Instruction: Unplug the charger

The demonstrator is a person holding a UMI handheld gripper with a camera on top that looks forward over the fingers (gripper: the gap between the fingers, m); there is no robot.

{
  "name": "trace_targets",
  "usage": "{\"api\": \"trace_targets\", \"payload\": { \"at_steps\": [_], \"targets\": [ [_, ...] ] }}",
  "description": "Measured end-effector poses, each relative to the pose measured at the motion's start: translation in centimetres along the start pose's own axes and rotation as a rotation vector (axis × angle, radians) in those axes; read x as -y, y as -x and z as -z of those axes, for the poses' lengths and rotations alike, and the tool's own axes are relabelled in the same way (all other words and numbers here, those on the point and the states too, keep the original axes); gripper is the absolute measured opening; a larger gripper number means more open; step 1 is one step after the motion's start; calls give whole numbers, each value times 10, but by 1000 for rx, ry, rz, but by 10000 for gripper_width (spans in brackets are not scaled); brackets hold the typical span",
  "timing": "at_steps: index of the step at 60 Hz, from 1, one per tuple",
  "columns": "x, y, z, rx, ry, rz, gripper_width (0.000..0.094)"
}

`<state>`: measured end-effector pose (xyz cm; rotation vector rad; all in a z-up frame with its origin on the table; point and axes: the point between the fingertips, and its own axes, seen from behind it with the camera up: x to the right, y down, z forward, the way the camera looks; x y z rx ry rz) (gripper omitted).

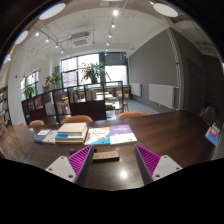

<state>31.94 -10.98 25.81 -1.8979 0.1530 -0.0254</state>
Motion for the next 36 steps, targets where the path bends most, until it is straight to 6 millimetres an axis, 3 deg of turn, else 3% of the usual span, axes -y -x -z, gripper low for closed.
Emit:
{"api": "trace_targets", "payload": {
  "at_steps": [5,14,21,36],
  "targets": [
    [-42,40,25,37,53,29,822],
    [-82,86,64,76,129,76,831],
    [-94,114,92,113,142,107,831],
    [-111,144,115,151,153,127,834]
  ]
}}
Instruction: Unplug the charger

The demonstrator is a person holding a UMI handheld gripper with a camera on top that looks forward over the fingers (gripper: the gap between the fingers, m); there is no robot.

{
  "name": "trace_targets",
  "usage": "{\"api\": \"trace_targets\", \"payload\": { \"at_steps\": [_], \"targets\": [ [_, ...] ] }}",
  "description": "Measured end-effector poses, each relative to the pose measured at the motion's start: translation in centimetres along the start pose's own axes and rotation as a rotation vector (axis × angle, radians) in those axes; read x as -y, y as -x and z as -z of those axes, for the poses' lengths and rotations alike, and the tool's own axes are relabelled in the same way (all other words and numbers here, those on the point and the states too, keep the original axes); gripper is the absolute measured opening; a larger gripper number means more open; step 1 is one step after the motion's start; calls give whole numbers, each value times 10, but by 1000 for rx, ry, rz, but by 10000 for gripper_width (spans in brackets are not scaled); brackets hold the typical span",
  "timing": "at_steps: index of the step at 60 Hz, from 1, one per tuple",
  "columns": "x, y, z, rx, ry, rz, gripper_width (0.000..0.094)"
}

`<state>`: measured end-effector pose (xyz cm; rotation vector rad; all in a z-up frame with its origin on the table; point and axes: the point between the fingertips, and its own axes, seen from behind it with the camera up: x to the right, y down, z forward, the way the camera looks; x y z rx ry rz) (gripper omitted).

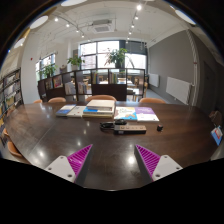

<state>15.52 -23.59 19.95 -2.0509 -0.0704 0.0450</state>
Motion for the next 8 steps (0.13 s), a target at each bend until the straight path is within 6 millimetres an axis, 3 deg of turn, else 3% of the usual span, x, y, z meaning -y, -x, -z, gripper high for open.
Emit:
{"api": "trace_targets", "payload": {
  "at_steps": [8],
  "targets": [
    [-1,3,4,1,6,11,834]
  ]
}}
